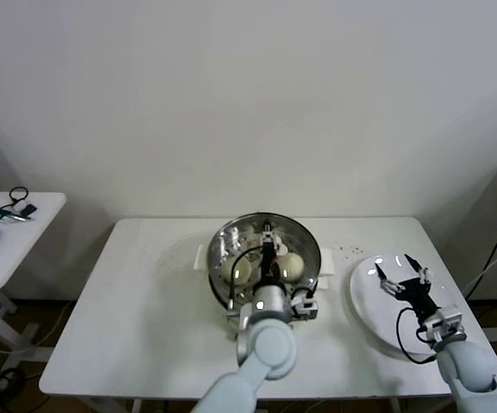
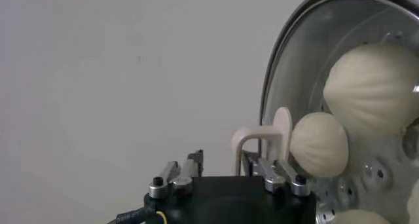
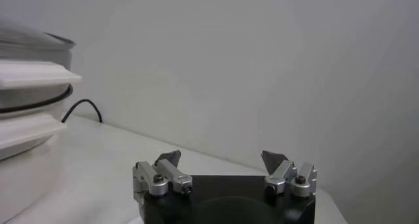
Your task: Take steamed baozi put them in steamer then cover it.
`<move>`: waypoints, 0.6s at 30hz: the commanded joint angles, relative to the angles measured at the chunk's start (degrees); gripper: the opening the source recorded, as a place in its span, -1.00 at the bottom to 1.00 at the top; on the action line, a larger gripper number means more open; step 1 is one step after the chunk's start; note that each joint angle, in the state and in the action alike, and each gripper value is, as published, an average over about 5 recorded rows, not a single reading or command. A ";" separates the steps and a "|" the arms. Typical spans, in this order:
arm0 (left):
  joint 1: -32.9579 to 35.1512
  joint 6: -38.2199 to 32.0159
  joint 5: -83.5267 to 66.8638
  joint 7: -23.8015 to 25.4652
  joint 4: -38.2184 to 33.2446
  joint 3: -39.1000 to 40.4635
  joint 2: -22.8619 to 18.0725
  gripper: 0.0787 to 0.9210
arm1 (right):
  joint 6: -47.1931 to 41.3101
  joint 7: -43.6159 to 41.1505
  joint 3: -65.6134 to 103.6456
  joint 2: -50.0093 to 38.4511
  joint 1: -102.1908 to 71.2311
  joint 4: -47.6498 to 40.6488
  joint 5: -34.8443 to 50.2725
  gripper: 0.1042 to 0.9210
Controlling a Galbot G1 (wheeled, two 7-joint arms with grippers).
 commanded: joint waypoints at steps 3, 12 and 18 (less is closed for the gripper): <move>1.41 2.84 -1.81 0.52 -5.90 1.10 4.09 0.02 | -0.28 -0.16 0.25 0.01 0.00 -0.06 0.63 0.76; 4.80 2.84 -4.11 1.00 -12.20 0.41 8.65 0.63 | -0.29 -0.26 0.31 0.12 0.17 0.07 0.30 0.76; 8.45 2.84 -5.97 1.23 -18.38 -0.84 12.22 0.76 | -0.38 -0.32 0.42 0.03 0.19 0.17 0.10 0.76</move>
